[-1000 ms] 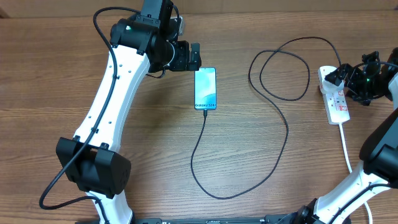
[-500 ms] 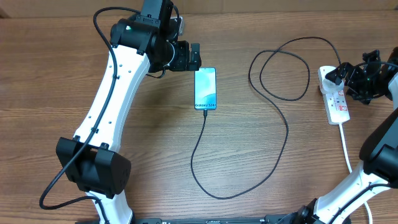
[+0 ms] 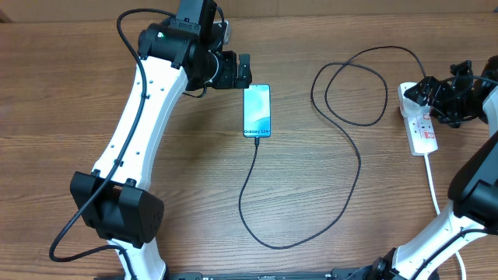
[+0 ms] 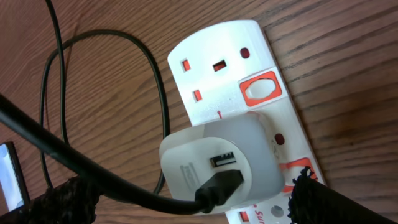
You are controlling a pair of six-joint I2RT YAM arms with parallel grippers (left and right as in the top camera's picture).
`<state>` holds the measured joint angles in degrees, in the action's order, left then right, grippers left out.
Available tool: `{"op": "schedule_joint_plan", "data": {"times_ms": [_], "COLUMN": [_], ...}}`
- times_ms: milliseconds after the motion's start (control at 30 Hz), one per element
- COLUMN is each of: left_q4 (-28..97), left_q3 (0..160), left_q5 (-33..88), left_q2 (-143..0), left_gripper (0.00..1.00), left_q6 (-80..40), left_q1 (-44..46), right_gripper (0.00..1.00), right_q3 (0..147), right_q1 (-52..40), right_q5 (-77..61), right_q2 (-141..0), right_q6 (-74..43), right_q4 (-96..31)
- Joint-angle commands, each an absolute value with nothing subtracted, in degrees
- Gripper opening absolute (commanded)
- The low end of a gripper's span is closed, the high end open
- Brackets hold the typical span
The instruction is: Plug charger to phone and switch on socket
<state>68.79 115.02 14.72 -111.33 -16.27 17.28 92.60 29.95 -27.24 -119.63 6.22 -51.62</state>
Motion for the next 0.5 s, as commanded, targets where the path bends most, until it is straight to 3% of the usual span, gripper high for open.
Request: {"op": "schedule_joint_plan", "data": {"times_ms": [0,467], "left_q4": [68.8,68.8], "left_q3": [115.7,115.7], "left_q5": [14.4,14.4], "left_q2": [-110.9,-110.9], "left_gripper": [1.00,0.99], "left_q6": [-15.2,-15.2], "left_q1": [17.2,17.2], "right_gripper": [1.00,1.00], "right_q3": [92.9,92.9], "right_q1": [29.6,29.6], "right_q5": [-28.1,-27.0], "right_q2": [-119.7,-119.7], "right_q6": [6.1,5.8], "right_q4": [-51.2,-51.2]}}
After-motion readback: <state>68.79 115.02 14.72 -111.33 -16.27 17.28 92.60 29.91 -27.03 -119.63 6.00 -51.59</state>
